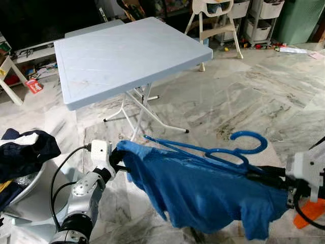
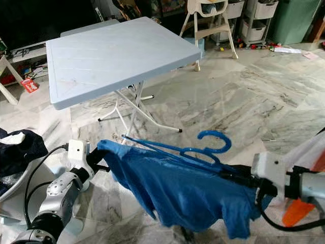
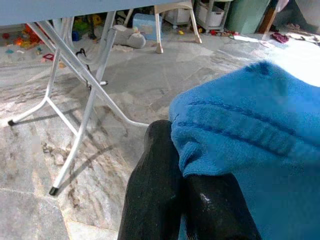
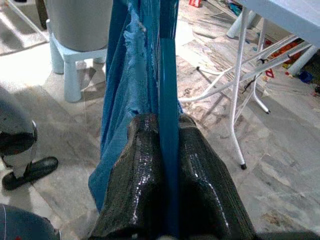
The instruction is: Hang hanger
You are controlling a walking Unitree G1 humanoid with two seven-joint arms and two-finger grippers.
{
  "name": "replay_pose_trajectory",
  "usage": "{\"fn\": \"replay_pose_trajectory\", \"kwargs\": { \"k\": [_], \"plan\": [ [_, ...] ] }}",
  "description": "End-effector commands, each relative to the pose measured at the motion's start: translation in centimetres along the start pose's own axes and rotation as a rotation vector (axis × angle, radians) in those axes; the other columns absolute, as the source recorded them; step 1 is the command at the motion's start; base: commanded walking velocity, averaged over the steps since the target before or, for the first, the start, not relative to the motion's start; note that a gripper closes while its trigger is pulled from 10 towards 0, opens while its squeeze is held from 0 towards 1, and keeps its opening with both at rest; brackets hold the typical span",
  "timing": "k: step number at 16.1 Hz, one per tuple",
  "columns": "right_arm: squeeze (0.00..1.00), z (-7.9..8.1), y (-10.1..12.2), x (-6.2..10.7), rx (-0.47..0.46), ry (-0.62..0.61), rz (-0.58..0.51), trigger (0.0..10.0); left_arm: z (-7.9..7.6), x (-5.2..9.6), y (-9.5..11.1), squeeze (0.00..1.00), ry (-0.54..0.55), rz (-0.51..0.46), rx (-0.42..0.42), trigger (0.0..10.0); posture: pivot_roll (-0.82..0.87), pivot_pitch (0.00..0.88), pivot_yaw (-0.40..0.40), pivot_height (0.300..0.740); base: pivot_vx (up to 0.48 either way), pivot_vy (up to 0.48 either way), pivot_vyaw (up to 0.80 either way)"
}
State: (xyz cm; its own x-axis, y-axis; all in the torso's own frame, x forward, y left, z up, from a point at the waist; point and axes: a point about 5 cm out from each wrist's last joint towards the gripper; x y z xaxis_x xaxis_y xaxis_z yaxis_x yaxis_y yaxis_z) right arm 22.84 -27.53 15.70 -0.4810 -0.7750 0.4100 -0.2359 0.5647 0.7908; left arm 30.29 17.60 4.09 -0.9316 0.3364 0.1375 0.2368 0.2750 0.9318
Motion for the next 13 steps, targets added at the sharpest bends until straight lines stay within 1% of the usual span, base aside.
{"fn": "replay_pose_trajectory", "kwargs": {
  "k": [1, 2, 3, 4, 5, 6, 7, 8, 9, 10, 11, 13],
  "plan": [
    [0.00, -1.2, 0.5, 1.6, 0.024, -0.044, 0.029, 10.0, 2.3, 1.3, 0.3, 0.00, 0.125, -0.027, 0.015, 0.0, -0.18, 0.045, 0.140, 0.740, 0.000, 0.000, 0.00],
    [0.00, -1.7, 1.0, 1.2, 0.026, -0.074, -0.006, 10.0, 1.9, 1.3, -0.4, 0.00, 0.113, -0.010, 0.021, 0.0, -0.18, 0.045, 0.139, 0.740, 0.000, 0.000, 0.00],
    [0.00, -2.0, 1.7, 0.4, 0.023, -0.106, -0.053, 10.0, 1.1, 1.2, -1.1, 0.00, 0.089, 0.008, 0.029, 0.0, -0.17, 0.045, 0.137, 0.740, 0.000, 0.000, 0.00],
    [0.00, -2.2, 2.3, -0.6, 0.011, -0.132, -0.102, 10.0, 0.1, 0.9, -1.5, 0.00, 0.056, 0.016, 0.034, 0.0, -0.17, 0.044, 0.133, 0.740, 0.000, 0.000, 0.00],
    [0.00, -2.1, 2.8, -2.0, -0.005, -0.160, -0.156, 10.0, -1.0, 0.5, -1.8, 0.00, 0.020, 0.020, 0.019, 0.0, -0.17, 0.041, 0.129, 0.740, 0.000, 0.000, 0.00],
    [0.00, -1.9, 3.1, -4.3, -0.016, -0.215, -0.196, 10.0, -2.5, -0.1, -2.0, 0.00, -0.026, 0.015, 0.000, 0.3, -0.16, 0.040, 0.127, 0.740, 0.000, 0.000, 0.00],
    [0.00, -1.8, 3.1, -4.6, -0.020, -0.220, -0.199, 10.0, -2.8, -0.2, -2.0, 0.00, -0.033, 0.015, -0.001, 0.3, -0.16, 0.037, 0.123, 0.740, 0.000, 0.000, 0.00],
    [0.00, -1.2, 2.8, -5.7, -0.029, -0.207, -0.199, 10.0, -3.5, -0.4, -2.1, 0.00, -0.062, 0.010, -0.022, 0.0, -0.15, 0.035, 0.122, 0.740, 0.000, 0.000, 0.00],
    [0.00, -0.1, 2.6, -6.6, -0.030, -0.163, -0.197, 10.0, -3.9, -0.5, -2.1, 0.00, -0.083, 0.001, -0.026, 0.0, -0.14, 0.032, 0.121, 0.740, 0.000, 0.000, 0.00],
    [0.00, 0.4, 2.5, -6.8, -0.036, -0.133, -0.196, 10.0, -3.9, -0.4, -2.1, 0.00, -0.078, -0.002, -0.024, 0.0, -0.14, 0.032, 0.121, 0.740, 0.000, 0.000, 0.00],
    [0.00, 0.7, 2.2, -6.6, -0.041, -0.106, -0.173, 10.0, -3.5, -0.2, -2.0, 0.00, -0.068, -0.004, -0.030, 0.0, -0.14, 0.031, 0.119, 0.740, 0.000, 0.000, 0.00],
    [0.00, 0.6, 1.8, -5.9, -0.038, -0.102, -0.137, 10.0, -2.9, 0.2, -2.0, 0.00, -0.045, -0.003, -0.034, 0.0, -0.15, 0.034, 0.116, 0.740, 0.000, 0.000, 0.00]
  ]
}}
Point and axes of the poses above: a point about 5 cm out from each wrist's last joint towards the gripper, its own x axis pointing back from the gripper into the wrist, its own y axis along the axis of the wrist's last joint, z = x × y, and after that the axes turned 10 degrees about x, right-handed
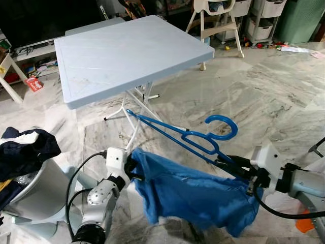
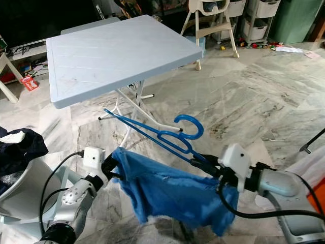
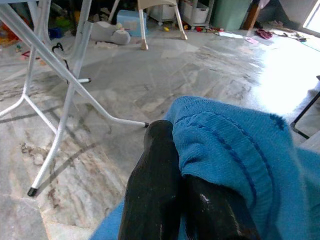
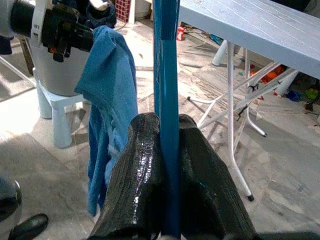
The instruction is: Hang hanger
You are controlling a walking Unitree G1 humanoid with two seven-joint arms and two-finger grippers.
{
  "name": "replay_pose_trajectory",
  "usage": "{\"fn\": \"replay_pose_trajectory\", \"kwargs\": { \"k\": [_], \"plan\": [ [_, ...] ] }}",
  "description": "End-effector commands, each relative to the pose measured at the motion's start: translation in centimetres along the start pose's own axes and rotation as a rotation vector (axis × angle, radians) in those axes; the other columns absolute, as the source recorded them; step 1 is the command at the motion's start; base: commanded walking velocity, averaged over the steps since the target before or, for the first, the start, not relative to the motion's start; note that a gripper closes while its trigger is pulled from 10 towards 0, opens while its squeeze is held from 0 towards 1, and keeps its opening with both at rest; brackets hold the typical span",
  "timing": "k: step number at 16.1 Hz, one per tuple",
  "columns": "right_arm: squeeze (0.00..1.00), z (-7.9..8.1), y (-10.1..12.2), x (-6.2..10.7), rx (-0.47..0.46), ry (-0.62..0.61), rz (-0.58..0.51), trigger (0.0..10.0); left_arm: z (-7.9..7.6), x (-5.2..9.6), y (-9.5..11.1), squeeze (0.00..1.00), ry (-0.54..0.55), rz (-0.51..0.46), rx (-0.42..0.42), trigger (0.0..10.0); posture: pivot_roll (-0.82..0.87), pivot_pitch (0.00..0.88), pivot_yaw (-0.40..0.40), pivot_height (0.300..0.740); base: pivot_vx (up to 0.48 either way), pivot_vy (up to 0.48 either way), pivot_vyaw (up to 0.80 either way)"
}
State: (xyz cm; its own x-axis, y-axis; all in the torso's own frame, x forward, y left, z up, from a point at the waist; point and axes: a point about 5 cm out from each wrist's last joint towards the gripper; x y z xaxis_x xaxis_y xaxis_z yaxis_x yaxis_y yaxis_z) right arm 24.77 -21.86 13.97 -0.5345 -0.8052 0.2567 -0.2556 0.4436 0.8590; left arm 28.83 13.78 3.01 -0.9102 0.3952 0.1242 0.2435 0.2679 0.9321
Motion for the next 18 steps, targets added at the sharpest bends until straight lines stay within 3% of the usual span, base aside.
{"fn": "replay_pose_trajectory", "kwargs": {
  "k": [1, 3, 5, 7, 8, 10, 12, 15, 16, 17, 18],
  "plan": [
    [0.00, -0.2, 0.3, 0.2, 0.023, -0.002, 0.004, 10.0, 0.6, 0.3, 0.3, 0.00, 0.019, -0.014, -0.023, 0.0, -0.15, 0.036, 0.114, 0.740, 0.000, 0.000, 0.00],
    [0.00, -0.7, 0.4, -0.1, 0.013, -0.069, -0.014, 10.0, 0.3, 0.2, 0.3, 0.00, 0.019, -0.020, -0.021, 0.0, -0.16, 0.035, 0.106, 0.740, 0.000, 0.000, 0.00],
    [0.00, -1.8, 0.5, -1.2, -0.015, -0.228, -0.048, 10.0, -0.2, 0.0, 0.1, 0.00, 0.013, -0.024, -0.012, 0.0, -0.16, 0.032, 0.098, 0.740, 0.000, 0.000, 0.00],
    [0.00, -2.7, 1.0, -2.5, -0.105, -0.397, -0.113, 10.0, -0.8, -0.2, 0.0, 0.00, 0.002, -0.025, -0.003, 0.0, -0.16, 0.030, 0.091, 0.740, 0.000, 0.000, 0.00],
    [0.00, -3.2, 1.3, -3.4, -0.212, -0.515, -0.175, 10.0, -1.2, -0.3, -0.2, 0.00, -0.006, -0.022, 0.000, 0.0, -0.16, 0.028, 0.086, 0.740, 0.000, 0.000, 0.00],
    [0.00, -3.5, 1.9, -4.9, -0.310, -0.641, -0.232, 10.0, -1.8, -0.5, -0.4, 0.00, -0.019, -0.023, 0.009, 0.0, -0.17, 0.028, 0.083, 0.740, 0.000, 0.000, 0.00],
    [0.00, -3.9, 3.1, -6.4, -0.475, -0.773, -0.330, 10.0, -2.2, -0.5, -0.7, 0.00, -0.028, -0.025, 0.017, 0.0, -0.16, 0.029, 0.079, 0.740, 0.000, 0.000, 0.00],
    [0.00, -4.0, 3.4, -7.2, -0.494, -0.847, -0.346, 10.0, -2.5, -0.7, -0.4, 0.00, -0.025, -0.043, 0.033, 0.0, -0.16, 0.030, 0.076, 0.740, 0.000, 0.000, 0.00],
    [0.00, -4.3, 3.3, -7.2, -0.451, -0.901, -0.325, 10.0, -2.7, -0.9, 0.0, 0.00, -0.022, -0.061, 0.052, 0.0, -0.16, 0.029, 0.080, 0.740, 0.000, 0.000, 0.00],
    [0.00, -4.7, 3.3, -7.4, -0.315, -0.978, -0.276, 10.0, -2.9, -1.3, 0.7, 0.00, -0.023, -0.086, 0.079, 0.0, -0.16, 0.029, 0.089, 0.740, 0.000, 0.000, 0.00],
    [0.00, -4.7, 3.6, -7.9, -0.288, -0.989, -0.297, 10.0, -3.2, -1.5, 1.0, 0.00, -0.029, -0.096, 0.091, 0.0, -0.15, 0.027, 0.103, 0.740, 0.000, 0.000, 0.00]
  ]
}}
Point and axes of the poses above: a point about 5 cm out from each wrist's last joint towards the gripper, its own x axis pointing back from the gripper into the wrist, its own y axis along the axis of the wrist's last joint, z = x × y, and after that the axes turned 10 degrees about x, right-handed
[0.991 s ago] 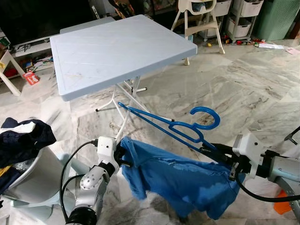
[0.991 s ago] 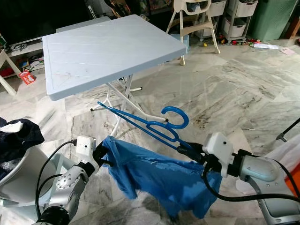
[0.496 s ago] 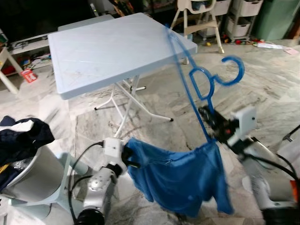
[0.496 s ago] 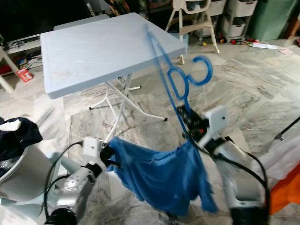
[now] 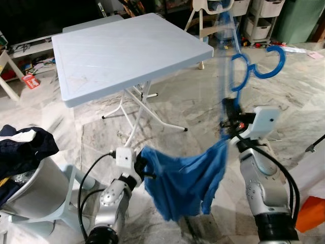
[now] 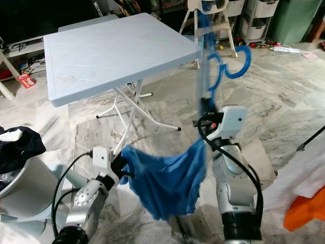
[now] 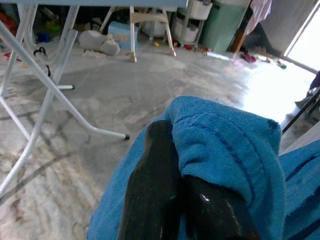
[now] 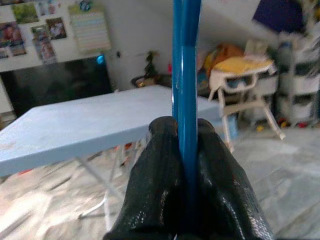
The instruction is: Hang hanger
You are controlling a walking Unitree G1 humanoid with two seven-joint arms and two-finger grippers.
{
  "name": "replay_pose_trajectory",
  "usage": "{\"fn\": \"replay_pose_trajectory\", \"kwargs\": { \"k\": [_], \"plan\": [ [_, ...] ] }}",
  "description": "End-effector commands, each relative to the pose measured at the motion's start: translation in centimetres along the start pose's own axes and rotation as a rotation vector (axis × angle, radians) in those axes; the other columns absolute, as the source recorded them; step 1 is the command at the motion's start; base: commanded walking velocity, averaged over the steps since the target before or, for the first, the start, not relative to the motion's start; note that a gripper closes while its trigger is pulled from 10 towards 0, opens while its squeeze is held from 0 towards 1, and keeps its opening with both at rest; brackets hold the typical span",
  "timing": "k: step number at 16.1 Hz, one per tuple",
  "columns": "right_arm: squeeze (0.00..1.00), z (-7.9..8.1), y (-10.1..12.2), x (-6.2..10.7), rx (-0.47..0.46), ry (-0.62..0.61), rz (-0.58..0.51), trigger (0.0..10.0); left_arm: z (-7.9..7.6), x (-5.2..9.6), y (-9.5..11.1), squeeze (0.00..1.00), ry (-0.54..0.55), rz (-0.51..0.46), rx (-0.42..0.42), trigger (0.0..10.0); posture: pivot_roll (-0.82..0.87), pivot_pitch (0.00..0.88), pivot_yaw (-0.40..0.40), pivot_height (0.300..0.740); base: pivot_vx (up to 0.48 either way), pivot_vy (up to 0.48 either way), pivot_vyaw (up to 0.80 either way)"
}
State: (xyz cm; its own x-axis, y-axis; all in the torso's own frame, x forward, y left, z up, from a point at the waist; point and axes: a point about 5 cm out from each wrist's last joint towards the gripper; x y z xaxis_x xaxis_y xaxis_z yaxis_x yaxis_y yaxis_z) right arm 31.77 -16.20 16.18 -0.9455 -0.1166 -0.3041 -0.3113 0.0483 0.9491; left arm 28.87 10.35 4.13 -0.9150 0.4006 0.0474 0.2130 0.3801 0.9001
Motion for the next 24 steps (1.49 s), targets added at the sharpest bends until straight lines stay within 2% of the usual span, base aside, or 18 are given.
{"fn": "replay_pose_trajectory", "kwargs": {
  "k": [1, 2, 4, 5, 7, 9, 10, 12, 13, 14, 16, 17, 18, 19, 20, 22, 23, 24],
  "plan": [
    [0.00, 2.6, 0.4, -1.5, -0.028, 0.022, -0.063, 10.0, -0.8, -1.1, 1.7, 0.00, -0.029, -0.048, 0.022, 0.0, -0.12, 0.026, 0.117, 0.740, 0.000, 0.000, 0.00],
    [0.00, 3.4, 0.2, -1.8, -0.039, 0.027, -0.059, 10.0, -1.3, -1.4, 2.0, 0.00, -0.046, -0.056, 0.031, 0.0, -0.12, 0.026, 0.117, 0.740, 0.000, 0.000, 0.00],
    [0.00, 5.5, -0.6, -2.7, -0.065, 0.042, -0.025, 10.0, -3.2, -2.3, 3.3, 0.00, -0.140, -0.071, 0.052, 0.0, -0.09, 0.023, 0.126, 0.740, 0.000, 0.000, 0.00],
    [0.00, 6.5, -1.1, -3.2, -0.118, 0.047, -0.003, 10.0, -5.3, -2.6, 3.8, 0.00, -0.271, -0.035, 0.074, 0.0, -0.07, 0.024, 0.128, 0.740, 0.000, 0.000, 0.00],
    [0.00, 6.3, -1.9, -3.5, -0.143, 0.016, 0.029, 10.0, -6.8, -2.2, 3.8, 0.00, -0.386, 0.020, 0.072, 0.0, -0.06, 0.024, 0.121, 0.740, 0.000, 0.000, 0.00],
    [0.00, 5.7, -2.5, -3.7, -0.103, 0.001, 0.044, 10.0, -7.6, -1.4, 3.4, 0.00, -0.466, 0.077, 0.062, 0.0, -0.06, 0.027, 0.113, 0.740, 0.000, 0.000, 0.00],
    [0.00, 4.2, -2.9, -4.0, 0.021, -0.060, 0.071, 10.0, -7.9, -0.7, 3.3, 0.00, -0.486, 0.098, 0.066, 0.0, -0.06, 0.030, 0.107, 0.740, 0.000, 0.000, 0.00],
    [0.00, 2.0, -3.3, -4.2, 0.226, -0.173, 0.110, 10.0, -7.7, -0.6, 4.0, 0.00, -0.476, 0.086, 0.087, 0.0, -0.06, 0.031, 0.100, 0.740, 0.000, 0.000, 0.00],
    [0.00, 0.7, -3.1, -4.2, 0.391, -0.216, 0.092, 10.0, -7.8, -0.4, 4.8, 0.00, -0.488, 0.065, 0.118, 0.0, -0.06, 0.031, 0.096, 0.740, 0.000, 0.000, 0.00],
    [0.00, -0.2, -2.9, -4.2, 0.451, -0.233, 0.077, 10.0, -8.0, -0.3, 5.5, 0.00, -0.498, 0.048, 0.132, 0.0, -0.06, 0.032, 0.094, 0.740, 0.000, 0.000, 0.00],
    [0.00, -0.7, -3.4, -3.9, 0.469, -0.215, 0.101, 10.0, -7.9, -0.3, 6.1, 0.00, -0.490, 0.028, 0.138, 0.0, -0.07, 0.031, 0.094, 0.740, 0.000, 0.000, 0.00],
    [0.00, -0.4, -4.0, -3.7, 0.405, -0.165, 0.135, 10.0, -7.7, -0.4, 6.3, 0.00, -0.474, 0.011, 0.151, 0.0, -0.07, 0.030, 0.094, 0.740, 0.000, 0.000, 0.00],
    [0.00, 0.7, -5.4, -3.3, 0.300, -0.057, 0.223, 10.0, -7.3, -0.8, 6.9, 0.00, -0.426, -0.030, 0.152, 0.0, -0.07, 0.029, 0.095, 0.740, 0.000, 0.000, 0.00],
    [0.00, 2.9, -8.2, -1.6, 0.227, 0.164, 0.388, 10.0, -6.3, -1.3, 8.1, 0.00, -0.321, -0.119, 0.133, 0.0, -0.08, 0.027, 0.092, 0.740, 0.000, 0.000, 0.00],
    [0.00, 3.5, -10.7, 1.1, 0.288, 0.338, 0.532, 10.0, -4.5, -1.7, 9.8, 0.00, -0.186, -0.210, 0.086, 0.0, -0.08, 0.027, 0.087, 0.740, 0.000, 0.000, 0.00],
    [0.00, 2.3, -11.6, 2.8, 0.296, 0.358, 0.558, 10.0, -3.0, -1.5, 10.6, 0.00, -0.121, -0.238, 0.061, 0.0, -0.08, 0.030, 0.084, 0.740, 0.000, 0.000, 0.00],
    [0.00, 1.4, -11.5, 3.0, 0.300, 0.328, 0.535, 10.0, -2.6, -1.3, 10.7, 0.00, -0.103, -0.243, 0.057, 0.0, -0.08, 0.031, 0.085, 0.740, 0.000, 0.000, 0.00],
    [0.00, 0.8, -11.3, 2.9, 0.262, 0.299, 0.526, 10.0, -2.2, -1.3, 10.8, 0.00, -0.083, -0.250, 0.049, 0.0, -0.09, 0.031, 0.086, 0.740, 0.000, 0.000, 0.00]
  ]
}}
Point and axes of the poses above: a point about 5 cm out from each wrist's last joint towards the gripper, its own x axis pointing back from the gripper into the wrist, its own y axis along the axis of the wrist's last joint, z = x × y, and after that the axes turned 10 degrees about x, right-handed
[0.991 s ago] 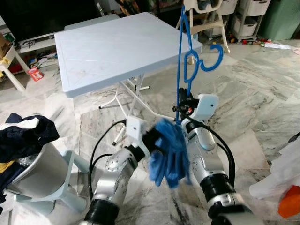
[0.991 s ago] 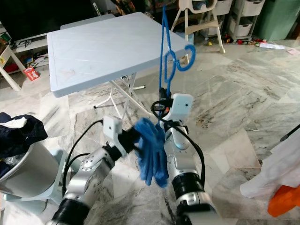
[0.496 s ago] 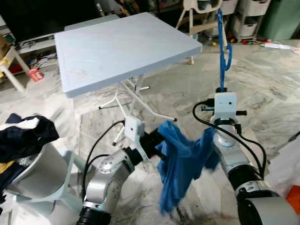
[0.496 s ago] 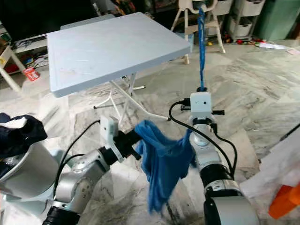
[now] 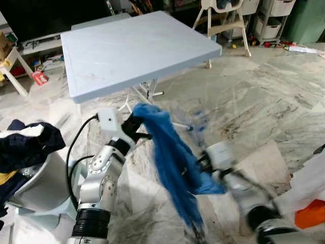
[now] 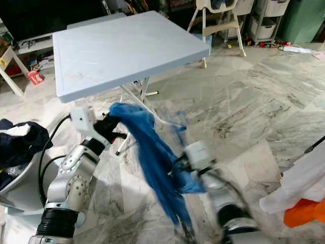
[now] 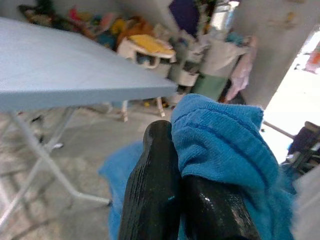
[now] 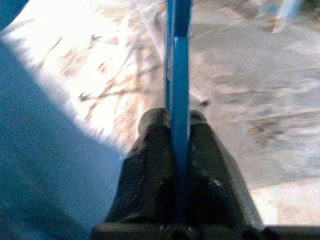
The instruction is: Hang hanger
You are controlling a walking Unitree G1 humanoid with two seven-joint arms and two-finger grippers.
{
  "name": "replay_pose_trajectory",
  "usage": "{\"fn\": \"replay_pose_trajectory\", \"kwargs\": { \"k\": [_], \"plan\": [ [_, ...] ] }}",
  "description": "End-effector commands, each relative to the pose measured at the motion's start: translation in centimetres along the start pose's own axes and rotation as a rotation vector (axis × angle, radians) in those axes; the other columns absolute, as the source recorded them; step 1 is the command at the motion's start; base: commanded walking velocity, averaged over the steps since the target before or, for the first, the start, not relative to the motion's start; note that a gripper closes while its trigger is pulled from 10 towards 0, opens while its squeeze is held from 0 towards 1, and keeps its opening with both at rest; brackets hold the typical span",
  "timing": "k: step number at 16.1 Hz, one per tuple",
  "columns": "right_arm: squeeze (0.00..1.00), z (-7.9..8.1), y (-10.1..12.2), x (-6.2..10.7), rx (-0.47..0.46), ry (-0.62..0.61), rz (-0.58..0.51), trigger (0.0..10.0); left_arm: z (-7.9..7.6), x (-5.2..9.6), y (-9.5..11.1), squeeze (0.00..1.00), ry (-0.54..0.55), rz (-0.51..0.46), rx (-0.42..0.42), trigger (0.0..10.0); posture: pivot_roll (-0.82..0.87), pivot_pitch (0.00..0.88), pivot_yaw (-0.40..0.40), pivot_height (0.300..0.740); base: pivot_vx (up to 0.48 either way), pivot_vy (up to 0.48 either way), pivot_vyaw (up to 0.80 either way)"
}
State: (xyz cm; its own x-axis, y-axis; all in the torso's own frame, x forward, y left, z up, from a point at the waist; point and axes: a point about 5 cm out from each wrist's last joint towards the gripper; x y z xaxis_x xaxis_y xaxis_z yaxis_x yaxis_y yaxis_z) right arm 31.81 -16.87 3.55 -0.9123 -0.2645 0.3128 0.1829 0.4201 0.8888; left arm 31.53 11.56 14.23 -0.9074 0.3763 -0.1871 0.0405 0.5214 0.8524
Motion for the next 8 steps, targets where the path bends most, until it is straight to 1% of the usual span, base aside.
{"fn": "replay_pose_trajectory", "kwargs": {
  "k": [1, 2, 3, 4, 5, 6, 7, 8],
  "plan": [
    [0.00, 0.4, 0.9, -0.3, -0.007, 0.101, -0.038, 10.0, 0.5, 0.0, 0.7, 0.00, 0.037, -0.050, -0.039, 0.0, -0.09, 0.031, 0.087, 0.740, 0.000, 0.000, 0.00],
    [0.00, 1.1, 0.3, 0.0, 0.104, 0.216, -0.006, 10.0, 0.7, -0.1, 0.6, 0.00, 0.054, -0.055, -0.052, 0.0, -0.09, 0.030, 0.089, 0.740, 0.000, 0.000, 0.00],
    [0.00, 1.4, -0.3, 0.2, 0.195, 0.264, 0.038, 10.0, 0.3, -0.3, 0.2, 0.00, 0.041, -0.047, -0.040, 0.0, -0.10, 0.029, 0.089, 0.740, 0.000, 0.000, 0.00],
    [0.00, 0.9, 1.0, -0.2, 0.187, 0.169, -0.040, 10.0, -0.4, -0.4, -0.7, 0.00, 0.005, -0.005, -0.017, 0.0, -0.10, 0.027, 0.086, 0.740, 0.000, 0.000, 0.00],
    [0.00, -0.5, 3.5, -0.9, -0.020, -0.089, -0.169, 10.0, -1.0, -0.1, -2.2, 0.00, -0.022, 0.070, -0.010, 0.0, -0.10, 0.026, 0.086, 0.740, 0.000, 0.000, 0.00],
    [0.00, -1.0, 4.2, -1.0, -0.155, -0.158, -0.204, 10.0, -1.1, 0.1, -3.0, 0.00, -0.025, 0.103, -0.015, 0.0, -0.10, 0.026, 0.085, 0.740, 0.000, 0.000, 0.00],
    [0.00, -1.2, 4.8, -1.2, -0.292, -0.194, -0.236, 10.0, -1.1, 0.4, -3.9, 0.00, -0.025, 0.131, -0.016, 0.0, -0.10, 0.025, 0.084, 0.740, 0.000, 0.000, 0.00],
    [0.00, -1.6, 5.6, -1.3, -0.413, -0.260, -0.277, 10.0, -1.2, 0.9, -5.1, 0.00, -0.023, 0.171, -0.014, 0.0, -0.10, 0.026, 0.083, 0.740, 0.000, 0.000, 0.00]
  ]
}}
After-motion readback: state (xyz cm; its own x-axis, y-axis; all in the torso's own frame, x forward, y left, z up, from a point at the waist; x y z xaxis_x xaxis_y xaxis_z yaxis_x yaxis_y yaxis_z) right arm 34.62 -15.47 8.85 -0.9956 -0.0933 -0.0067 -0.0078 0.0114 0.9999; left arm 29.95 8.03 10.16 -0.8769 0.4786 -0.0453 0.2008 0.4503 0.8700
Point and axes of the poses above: a point about 5 cm out from each wrist's last joint towards the gripper, its own x axis pointing back from the gripper into the wrist, its own y axis along the axis of the wrist's last joint, z = x × y, and after that the axes turned 10 degrees about x, right-handed
